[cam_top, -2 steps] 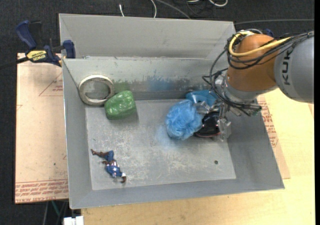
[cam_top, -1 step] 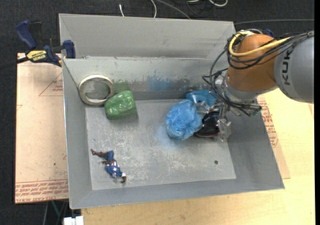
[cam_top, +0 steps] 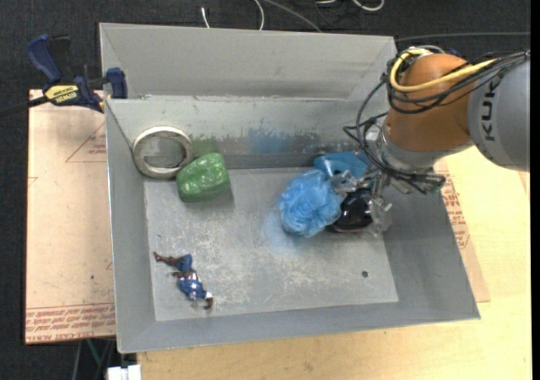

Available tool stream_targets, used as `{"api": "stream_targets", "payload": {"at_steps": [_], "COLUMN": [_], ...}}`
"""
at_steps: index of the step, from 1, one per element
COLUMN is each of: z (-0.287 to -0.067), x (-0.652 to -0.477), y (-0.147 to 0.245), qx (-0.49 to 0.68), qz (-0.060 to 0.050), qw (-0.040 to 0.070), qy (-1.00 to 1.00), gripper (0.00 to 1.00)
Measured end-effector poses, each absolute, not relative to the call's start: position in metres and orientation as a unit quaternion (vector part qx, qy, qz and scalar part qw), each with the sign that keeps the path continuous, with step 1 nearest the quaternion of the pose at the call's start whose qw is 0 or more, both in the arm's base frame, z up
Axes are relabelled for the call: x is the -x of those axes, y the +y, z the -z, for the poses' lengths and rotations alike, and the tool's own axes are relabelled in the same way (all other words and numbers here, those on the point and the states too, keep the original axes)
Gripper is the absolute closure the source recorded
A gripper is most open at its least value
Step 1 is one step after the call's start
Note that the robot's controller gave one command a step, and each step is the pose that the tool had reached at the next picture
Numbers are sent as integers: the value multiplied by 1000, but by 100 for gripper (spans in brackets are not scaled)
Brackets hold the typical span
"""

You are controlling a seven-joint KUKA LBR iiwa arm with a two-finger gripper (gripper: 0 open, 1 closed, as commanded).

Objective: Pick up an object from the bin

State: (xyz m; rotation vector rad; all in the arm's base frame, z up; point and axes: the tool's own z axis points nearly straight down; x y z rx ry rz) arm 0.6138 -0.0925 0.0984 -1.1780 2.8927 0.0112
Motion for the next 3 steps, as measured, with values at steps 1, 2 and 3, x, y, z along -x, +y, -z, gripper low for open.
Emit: {"api": "stream_targets", "payload": {"at_steps": [1,2,3], "z": [-81,-155,-185], "x": [-606,-602,-604], "y": [-107,-107,-106], "qx": [500,441,432], "qz": [-9,-5,-5], "qw": [12,10,14], "qy": [866,897,902], "gripper": [100,100,100]}}
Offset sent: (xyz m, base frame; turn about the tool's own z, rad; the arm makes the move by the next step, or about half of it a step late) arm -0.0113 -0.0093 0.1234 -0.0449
